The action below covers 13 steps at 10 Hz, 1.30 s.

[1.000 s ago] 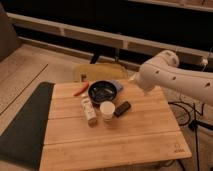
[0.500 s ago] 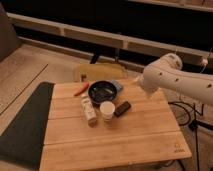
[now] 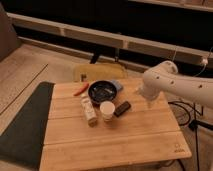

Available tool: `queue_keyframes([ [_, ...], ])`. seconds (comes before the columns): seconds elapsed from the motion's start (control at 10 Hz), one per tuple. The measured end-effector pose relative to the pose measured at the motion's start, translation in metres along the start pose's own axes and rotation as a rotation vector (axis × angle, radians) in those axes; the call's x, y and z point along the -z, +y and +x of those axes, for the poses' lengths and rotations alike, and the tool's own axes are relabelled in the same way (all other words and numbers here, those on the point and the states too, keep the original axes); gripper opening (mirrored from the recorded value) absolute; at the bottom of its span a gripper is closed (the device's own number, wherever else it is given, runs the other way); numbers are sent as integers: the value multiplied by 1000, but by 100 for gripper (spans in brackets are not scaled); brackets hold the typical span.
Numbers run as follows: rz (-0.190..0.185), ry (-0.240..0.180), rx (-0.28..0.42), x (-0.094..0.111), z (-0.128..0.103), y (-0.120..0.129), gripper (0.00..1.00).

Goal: Place the eraser in the ceramic cup

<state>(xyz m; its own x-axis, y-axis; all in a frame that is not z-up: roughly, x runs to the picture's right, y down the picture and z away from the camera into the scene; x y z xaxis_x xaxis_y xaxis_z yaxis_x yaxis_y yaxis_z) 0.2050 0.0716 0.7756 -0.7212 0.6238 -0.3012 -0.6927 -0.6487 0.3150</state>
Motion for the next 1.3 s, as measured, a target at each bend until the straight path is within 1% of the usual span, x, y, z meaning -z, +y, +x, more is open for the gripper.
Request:
queue_keyframes([
  [0.1,28,27,-1,-13,7,-2,65],
  [0.2,71,57,4,-31,12,-6,65],
  [0.4,148,101,-4,-68,12,-18,65],
  [0.6,183,134,6,-97,14,-11,65],
  [0.8,198,144,27,-116,12,-3,65],
  [1.0,184,146,60,-124,12,13,65],
  [1.3,176,155,93,-133,16,23,65],
])
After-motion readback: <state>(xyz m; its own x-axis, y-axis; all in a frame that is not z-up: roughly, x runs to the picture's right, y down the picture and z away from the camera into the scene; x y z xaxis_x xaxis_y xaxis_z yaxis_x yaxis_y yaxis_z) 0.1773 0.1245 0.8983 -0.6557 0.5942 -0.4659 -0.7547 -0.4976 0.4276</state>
